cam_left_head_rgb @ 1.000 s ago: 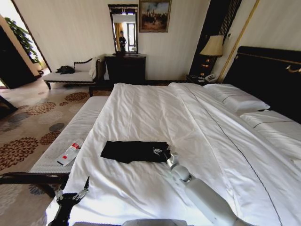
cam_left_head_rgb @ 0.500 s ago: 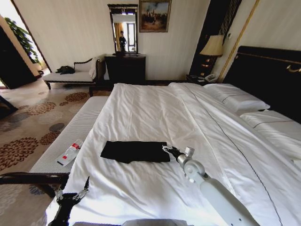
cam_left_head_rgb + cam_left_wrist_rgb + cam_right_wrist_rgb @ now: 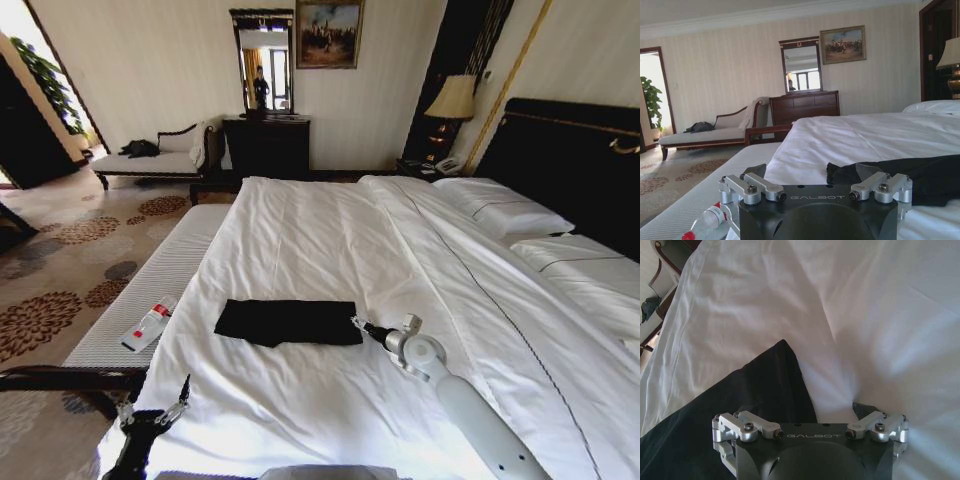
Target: Fold the clothes on the bed.
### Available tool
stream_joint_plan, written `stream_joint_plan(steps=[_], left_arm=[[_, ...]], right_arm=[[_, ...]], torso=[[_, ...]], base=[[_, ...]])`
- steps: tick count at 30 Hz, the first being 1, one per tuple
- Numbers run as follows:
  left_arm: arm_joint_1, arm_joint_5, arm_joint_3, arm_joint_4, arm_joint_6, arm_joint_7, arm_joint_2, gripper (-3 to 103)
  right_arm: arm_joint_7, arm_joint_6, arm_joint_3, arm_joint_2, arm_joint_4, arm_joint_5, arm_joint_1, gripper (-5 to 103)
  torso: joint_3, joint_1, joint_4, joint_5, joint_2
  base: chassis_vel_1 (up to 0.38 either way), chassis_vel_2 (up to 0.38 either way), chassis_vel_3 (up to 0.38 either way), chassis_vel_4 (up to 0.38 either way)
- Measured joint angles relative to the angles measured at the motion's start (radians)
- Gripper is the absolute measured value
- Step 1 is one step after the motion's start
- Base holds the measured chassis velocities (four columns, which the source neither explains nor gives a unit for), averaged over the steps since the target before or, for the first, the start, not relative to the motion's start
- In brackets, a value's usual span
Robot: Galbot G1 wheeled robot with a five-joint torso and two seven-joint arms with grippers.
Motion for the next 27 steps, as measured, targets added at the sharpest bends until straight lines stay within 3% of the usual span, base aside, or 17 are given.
stream_joint_plan(steps=[24, 25, 27], left_arm=[[0.0, 0.0, 0.0, 0.0, 0.0, 0.0, 0.0, 100], [0.0, 0.0, 0.0, 0.0, 0.0, 0.0, 0.0, 100], [0.0, 0.0, 0.0, 0.0, 0.0, 0.0, 0.0, 100]], right_arm=[[0.039, -0.037, -0.067, 0.124, -0.002, -0.027, 0.044, 102], [0.04, -0.033, -0.075, 0.12, -0.009, -0.036, 0.047, 93], [0.04, -0.031, -0.077, 0.118, -0.012, -0.04, 0.049, 93]], torso=[[0.0, 0.0, 0.0, -0.0003, 0.0], [0.0, 0.0, -0.0001, -0.0002, 0.0], [0.0, 0.0, -0.0001, -0.0002, 0.0]], base=[[0.0, 0.0, 0.0, 0.0], [0.0, 0.0, 0.0, 0.0], [0.0, 0.0, 0.0, 0.0]])
